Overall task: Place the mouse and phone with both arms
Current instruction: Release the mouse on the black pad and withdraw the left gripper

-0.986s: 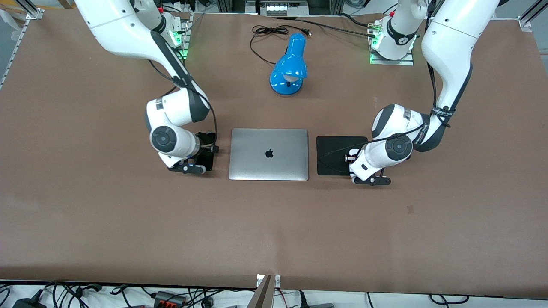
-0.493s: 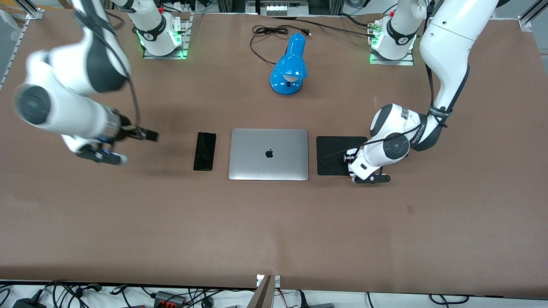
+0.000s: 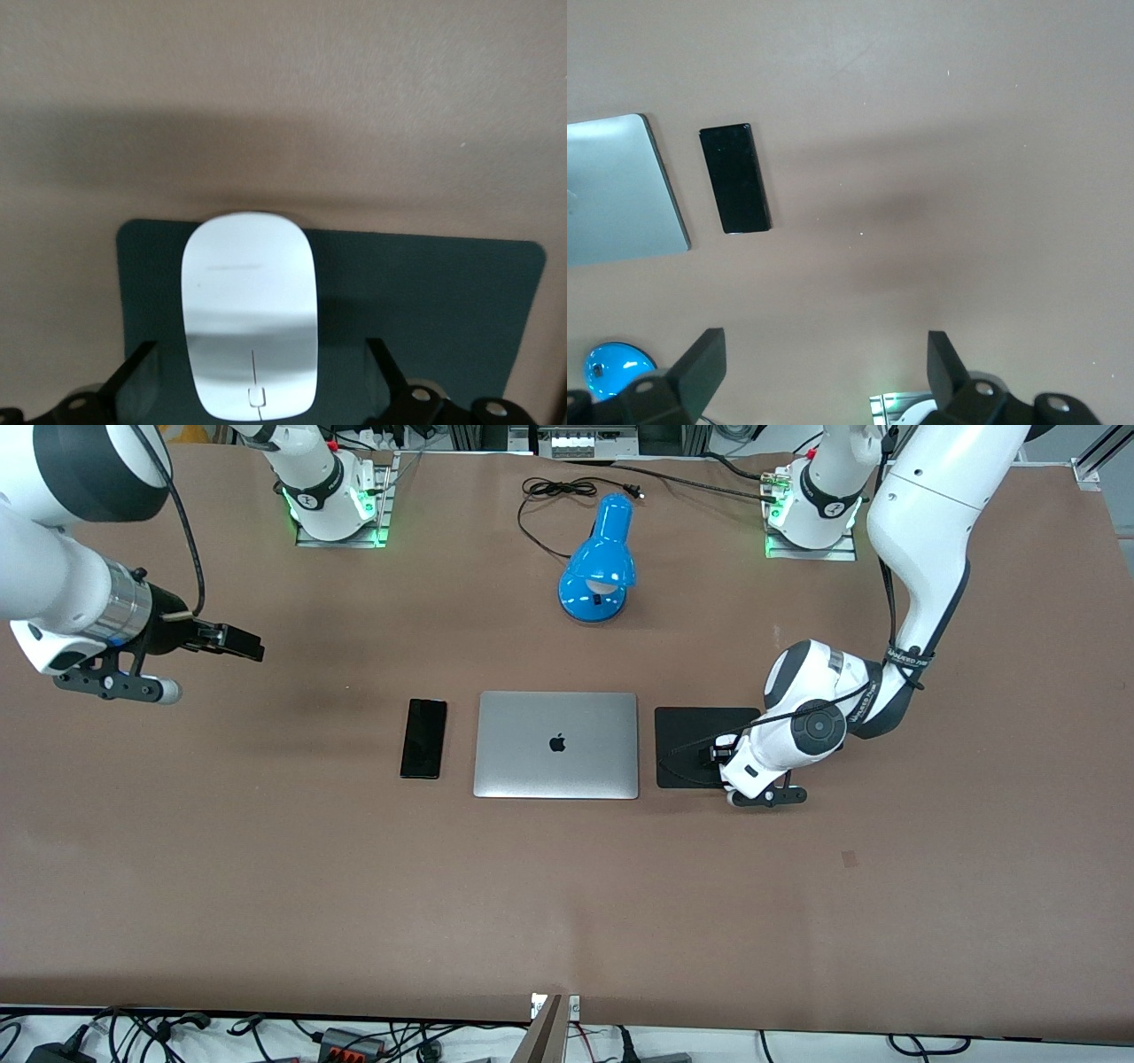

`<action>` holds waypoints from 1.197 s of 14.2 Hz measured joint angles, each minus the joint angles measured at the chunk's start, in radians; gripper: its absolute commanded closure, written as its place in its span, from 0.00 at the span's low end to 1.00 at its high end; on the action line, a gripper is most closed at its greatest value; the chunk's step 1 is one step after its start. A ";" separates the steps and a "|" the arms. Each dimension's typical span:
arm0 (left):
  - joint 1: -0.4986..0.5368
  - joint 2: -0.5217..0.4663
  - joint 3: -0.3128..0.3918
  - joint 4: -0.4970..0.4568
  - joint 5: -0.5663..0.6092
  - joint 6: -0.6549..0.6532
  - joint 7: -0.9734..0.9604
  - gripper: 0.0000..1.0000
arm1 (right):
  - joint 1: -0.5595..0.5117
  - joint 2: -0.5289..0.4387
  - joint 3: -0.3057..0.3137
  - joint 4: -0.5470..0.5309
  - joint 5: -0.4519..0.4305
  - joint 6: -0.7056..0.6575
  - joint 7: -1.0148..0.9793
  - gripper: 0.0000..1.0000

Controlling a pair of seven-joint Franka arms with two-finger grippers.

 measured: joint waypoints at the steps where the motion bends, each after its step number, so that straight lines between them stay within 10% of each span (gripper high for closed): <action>1: 0.003 -0.008 0.000 0.017 0.003 -0.029 0.000 0.00 | 0.000 -0.010 -0.003 0.008 -0.001 -0.002 0.000 0.00; 6: 0.017 -0.034 0.001 0.247 0.212 -0.318 0.088 0.00 | -0.035 -0.045 -0.002 0.177 -0.002 -0.182 -0.011 0.00; 17: 0.124 -0.059 -0.004 0.595 0.209 -0.805 0.327 0.00 | -0.109 -0.042 -0.068 0.289 -0.090 -0.205 -0.141 0.00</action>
